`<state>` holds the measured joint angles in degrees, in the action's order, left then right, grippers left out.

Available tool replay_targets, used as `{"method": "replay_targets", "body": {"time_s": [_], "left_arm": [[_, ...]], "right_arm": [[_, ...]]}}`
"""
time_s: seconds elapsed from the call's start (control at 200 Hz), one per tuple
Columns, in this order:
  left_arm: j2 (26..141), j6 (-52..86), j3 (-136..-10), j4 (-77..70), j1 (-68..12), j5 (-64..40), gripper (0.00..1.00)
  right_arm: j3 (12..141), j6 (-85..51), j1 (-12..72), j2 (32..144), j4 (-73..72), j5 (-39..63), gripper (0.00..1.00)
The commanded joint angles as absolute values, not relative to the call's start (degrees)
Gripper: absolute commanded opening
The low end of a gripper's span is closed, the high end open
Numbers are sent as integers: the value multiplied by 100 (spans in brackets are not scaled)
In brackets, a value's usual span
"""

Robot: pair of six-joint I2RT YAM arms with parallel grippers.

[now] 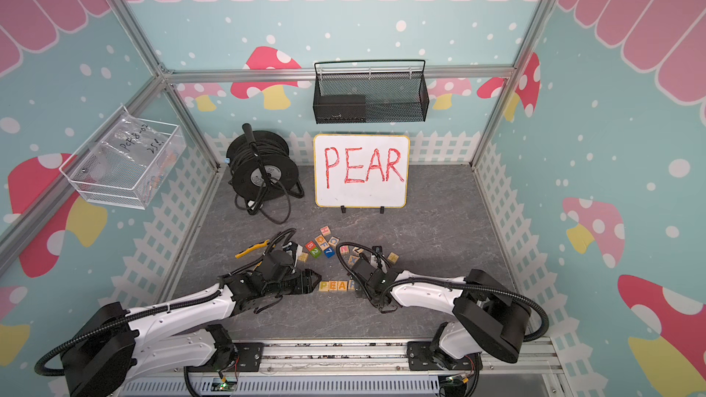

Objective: Spell the uppercase word “pear” with letter blocks
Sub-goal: Adjust the letter block at the center of the board.

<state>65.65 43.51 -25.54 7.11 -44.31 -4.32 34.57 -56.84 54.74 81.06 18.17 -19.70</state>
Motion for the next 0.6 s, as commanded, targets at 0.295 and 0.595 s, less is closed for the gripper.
{"method": "replay_targets", "body": {"time_s": [0.295, 0.595], "left_arm": [[6594, 4509, -2619, 606, -4396, -240, 72], [6567, 4444, -2710, 718, -4395, -129, 72]], "right_arm": [[3284, -5554, 5462, 8273, 1651, -1299, 100], [3338, -5872, 5462, 7914, 2133, -1649, 100]]}}
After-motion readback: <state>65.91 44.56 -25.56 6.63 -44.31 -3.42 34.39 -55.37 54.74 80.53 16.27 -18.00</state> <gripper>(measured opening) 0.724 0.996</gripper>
